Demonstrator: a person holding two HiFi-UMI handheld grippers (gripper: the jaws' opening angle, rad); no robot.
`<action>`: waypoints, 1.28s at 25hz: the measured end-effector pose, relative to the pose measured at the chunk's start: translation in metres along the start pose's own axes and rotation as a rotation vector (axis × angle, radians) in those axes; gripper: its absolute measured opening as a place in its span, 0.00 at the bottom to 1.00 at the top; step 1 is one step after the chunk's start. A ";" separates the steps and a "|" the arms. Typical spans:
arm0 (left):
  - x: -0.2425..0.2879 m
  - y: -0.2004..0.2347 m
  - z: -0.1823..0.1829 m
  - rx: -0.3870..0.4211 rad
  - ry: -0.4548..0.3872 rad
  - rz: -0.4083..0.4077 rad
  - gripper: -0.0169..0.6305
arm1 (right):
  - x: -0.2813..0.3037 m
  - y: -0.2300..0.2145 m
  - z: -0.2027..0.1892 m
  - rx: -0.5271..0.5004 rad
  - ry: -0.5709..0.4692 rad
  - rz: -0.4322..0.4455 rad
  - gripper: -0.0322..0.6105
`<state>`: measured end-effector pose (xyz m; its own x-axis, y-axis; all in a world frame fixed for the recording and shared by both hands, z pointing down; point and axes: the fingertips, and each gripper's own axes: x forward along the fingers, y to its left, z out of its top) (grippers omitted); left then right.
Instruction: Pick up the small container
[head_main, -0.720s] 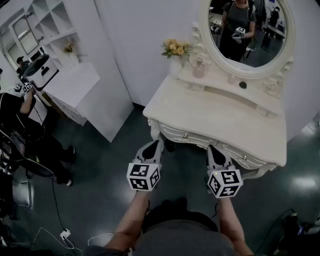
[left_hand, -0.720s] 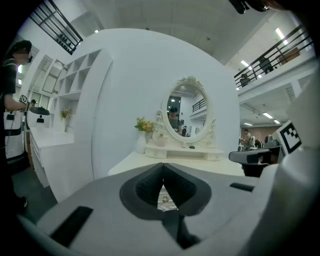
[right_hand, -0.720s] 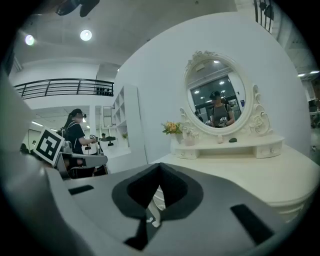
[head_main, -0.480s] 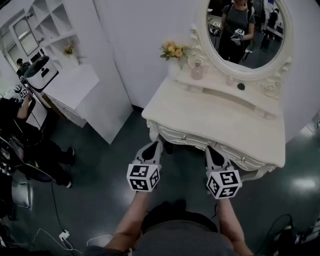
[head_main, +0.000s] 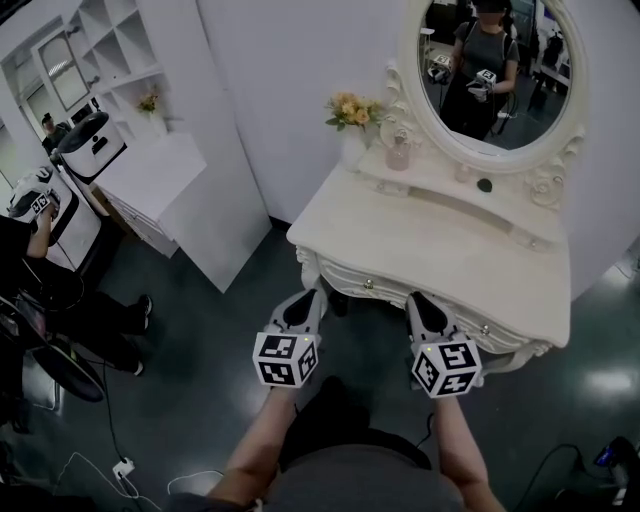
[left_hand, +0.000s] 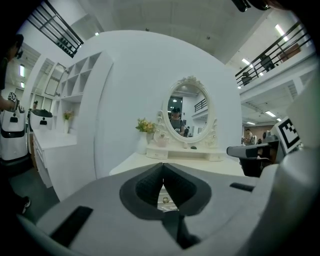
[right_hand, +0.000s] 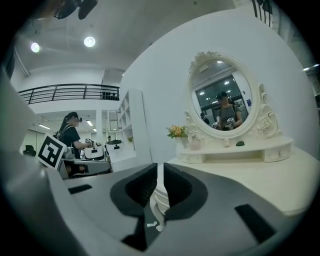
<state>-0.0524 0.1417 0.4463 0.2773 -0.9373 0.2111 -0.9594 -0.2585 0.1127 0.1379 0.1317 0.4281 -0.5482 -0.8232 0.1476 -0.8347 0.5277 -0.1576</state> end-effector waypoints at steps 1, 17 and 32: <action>0.001 0.001 0.000 0.003 0.002 0.001 0.04 | 0.002 0.000 0.001 0.000 0.000 0.002 0.11; 0.080 0.041 0.017 -0.015 0.000 -0.022 0.04 | 0.078 -0.023 0.022 0.021 0.007 0.015 0.31; 0.208 0.121 0.039 -0.055 0.036 -0.073 0.04 | 0.216 -0.072 0.043 0.046 0.043 -0.064 0.34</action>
<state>-0.1127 -0.0938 0.4663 0.3489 -0.9072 0.2350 -0.9327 -0.3117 0.1815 0.0822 -0.0932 0.4298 -0.4967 -0.8445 0.2003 -0.8652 0.4636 -0.1911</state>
